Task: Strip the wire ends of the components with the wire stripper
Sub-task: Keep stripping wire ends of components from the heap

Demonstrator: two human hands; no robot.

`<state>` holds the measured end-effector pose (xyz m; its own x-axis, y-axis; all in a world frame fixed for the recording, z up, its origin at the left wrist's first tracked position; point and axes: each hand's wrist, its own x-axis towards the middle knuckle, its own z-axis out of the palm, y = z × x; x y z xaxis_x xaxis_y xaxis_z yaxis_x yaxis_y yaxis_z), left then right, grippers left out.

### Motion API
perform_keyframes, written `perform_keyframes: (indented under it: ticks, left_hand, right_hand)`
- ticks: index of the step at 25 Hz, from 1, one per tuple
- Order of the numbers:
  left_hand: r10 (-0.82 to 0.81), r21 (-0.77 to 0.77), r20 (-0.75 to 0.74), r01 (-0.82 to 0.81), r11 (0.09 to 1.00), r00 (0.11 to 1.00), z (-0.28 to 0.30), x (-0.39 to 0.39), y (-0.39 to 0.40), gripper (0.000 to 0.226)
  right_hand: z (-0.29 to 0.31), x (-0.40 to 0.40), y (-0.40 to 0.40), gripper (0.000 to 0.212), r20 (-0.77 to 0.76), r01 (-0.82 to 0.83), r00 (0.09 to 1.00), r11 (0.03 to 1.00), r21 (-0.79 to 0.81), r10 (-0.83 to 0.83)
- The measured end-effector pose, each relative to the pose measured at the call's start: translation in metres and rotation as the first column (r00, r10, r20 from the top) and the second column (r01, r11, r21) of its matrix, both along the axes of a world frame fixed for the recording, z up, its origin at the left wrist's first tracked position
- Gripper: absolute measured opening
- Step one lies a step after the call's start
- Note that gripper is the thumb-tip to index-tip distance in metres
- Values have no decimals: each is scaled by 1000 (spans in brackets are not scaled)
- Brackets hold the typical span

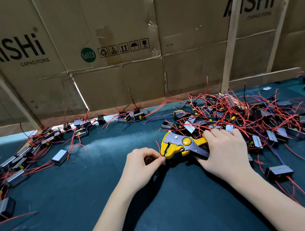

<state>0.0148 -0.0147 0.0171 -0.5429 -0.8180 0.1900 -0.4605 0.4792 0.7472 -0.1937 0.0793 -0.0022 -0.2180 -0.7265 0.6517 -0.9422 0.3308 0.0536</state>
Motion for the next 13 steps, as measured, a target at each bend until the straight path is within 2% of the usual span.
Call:
perform_keyframes:
  ticks: [8,12,13]
  left_hand:
    - [-49,5,-12,49,999,999,-2,2,-3,13]
    - [-59,-72,10,60,996,998,-5,4,-2,5]
    - [-98,-74,-2,98,992,995,-5,5,-1,13]
  right_hand:
    - [2,1,-1,56,41,-12,999,1000,-3,12]
    - [-1,-4,0,54,24,13,1000,999,-44,-12]
    - [1,-5,1,56,47,26,999,997,-73,-23]
